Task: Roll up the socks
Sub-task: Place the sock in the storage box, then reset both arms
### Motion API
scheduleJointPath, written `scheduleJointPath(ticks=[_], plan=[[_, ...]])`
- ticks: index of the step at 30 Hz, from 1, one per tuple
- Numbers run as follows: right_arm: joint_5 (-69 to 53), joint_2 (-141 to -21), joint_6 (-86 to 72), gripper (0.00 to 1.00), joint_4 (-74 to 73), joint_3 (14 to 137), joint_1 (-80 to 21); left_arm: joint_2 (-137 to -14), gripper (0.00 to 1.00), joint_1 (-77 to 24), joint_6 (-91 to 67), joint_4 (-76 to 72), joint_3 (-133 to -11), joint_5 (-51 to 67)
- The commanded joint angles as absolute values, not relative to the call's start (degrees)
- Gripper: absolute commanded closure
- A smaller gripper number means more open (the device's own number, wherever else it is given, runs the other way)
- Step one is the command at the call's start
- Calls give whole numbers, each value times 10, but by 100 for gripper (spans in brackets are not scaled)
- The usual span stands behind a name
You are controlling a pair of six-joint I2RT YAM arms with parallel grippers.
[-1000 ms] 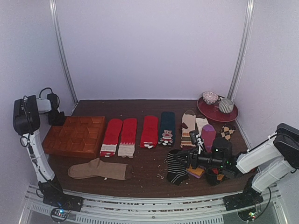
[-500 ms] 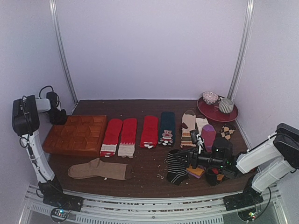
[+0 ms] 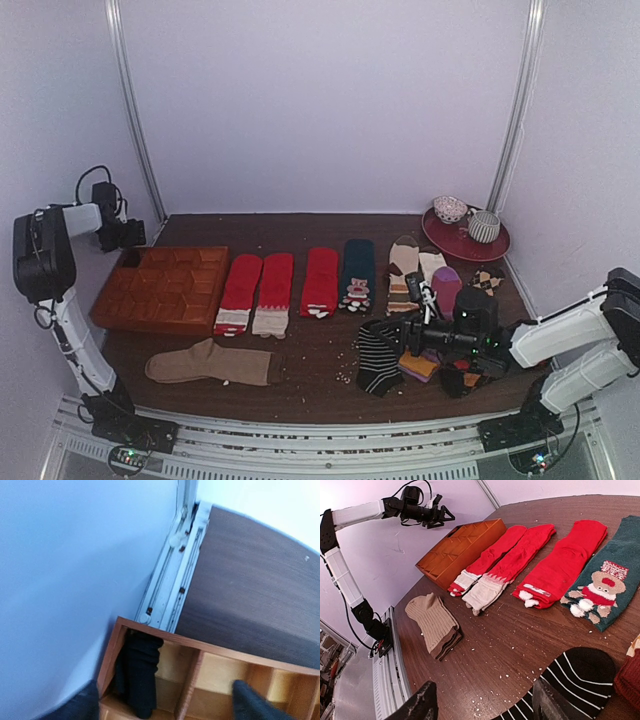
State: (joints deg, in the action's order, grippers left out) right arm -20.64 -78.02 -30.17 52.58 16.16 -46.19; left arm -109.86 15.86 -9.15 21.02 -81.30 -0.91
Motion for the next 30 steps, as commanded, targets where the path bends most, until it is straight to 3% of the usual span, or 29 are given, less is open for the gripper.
scheduleJointPath(ticks=[1,6,7,8,16,25,30], plan=[[-150,-734,-251,32,407,201,-458,-1021,2,138,-85,179,-794,-4],[-98,-699,-237,23,295,246,-453,-946,2,94,-82,175,-769,-22],[-88,-694,-239,4,279,256,-453,-931,2,84,-82,175,-762,-25],[-74,-691,-247,1,257,273,-452,-915,2,70,-83,174,-755,-29],[64,-675,-288,0,94,363,-451,-790,2,-45,-87,135,-655,1],[204,-610,-314,0,30,374,-451,-632,2,-190,-144,-13,-412,48],[245,-614,-329,0,4,379,-451,-613,2,-299,-150,-42,-352,-13]])
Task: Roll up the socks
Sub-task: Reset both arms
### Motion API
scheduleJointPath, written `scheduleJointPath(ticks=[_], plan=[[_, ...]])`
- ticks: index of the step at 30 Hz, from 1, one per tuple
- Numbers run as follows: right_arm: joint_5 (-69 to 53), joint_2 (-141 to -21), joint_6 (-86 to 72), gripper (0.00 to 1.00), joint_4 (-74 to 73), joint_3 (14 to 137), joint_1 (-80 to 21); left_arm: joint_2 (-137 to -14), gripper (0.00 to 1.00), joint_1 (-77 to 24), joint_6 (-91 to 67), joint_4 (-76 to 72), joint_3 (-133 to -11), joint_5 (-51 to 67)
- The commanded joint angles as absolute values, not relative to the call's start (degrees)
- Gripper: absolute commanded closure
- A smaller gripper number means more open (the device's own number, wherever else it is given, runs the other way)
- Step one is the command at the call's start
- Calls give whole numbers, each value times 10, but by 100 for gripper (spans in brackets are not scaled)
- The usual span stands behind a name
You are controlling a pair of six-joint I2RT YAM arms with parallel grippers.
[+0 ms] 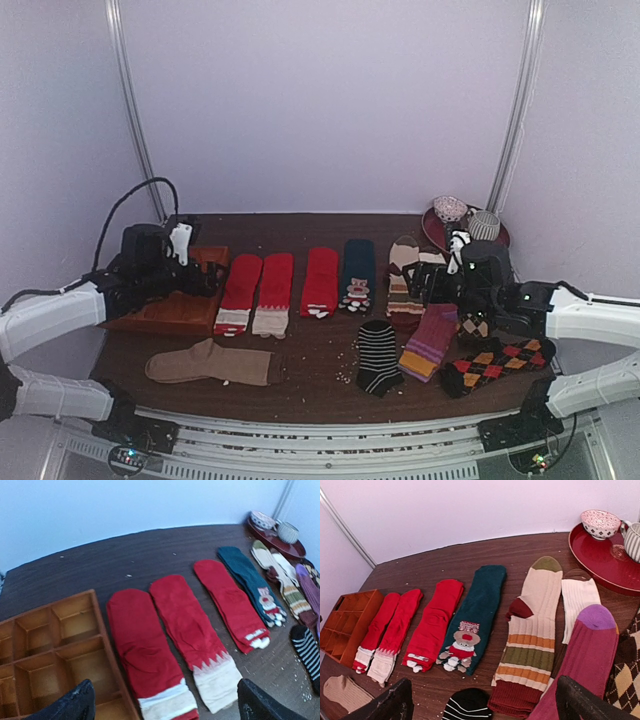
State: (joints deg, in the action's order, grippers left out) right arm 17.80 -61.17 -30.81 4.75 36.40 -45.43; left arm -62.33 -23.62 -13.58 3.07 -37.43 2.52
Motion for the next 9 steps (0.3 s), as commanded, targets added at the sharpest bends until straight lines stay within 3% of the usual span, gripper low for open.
scheduleJointPath(ticks=[1,9], plan=[[251,-616,-330,0,1,381,-451,-620,2,-311,-145,-40,-351,-16],[293,-659,-321,0,-23,406,-451,-675,2,-327,-132,-57,-358,4]])
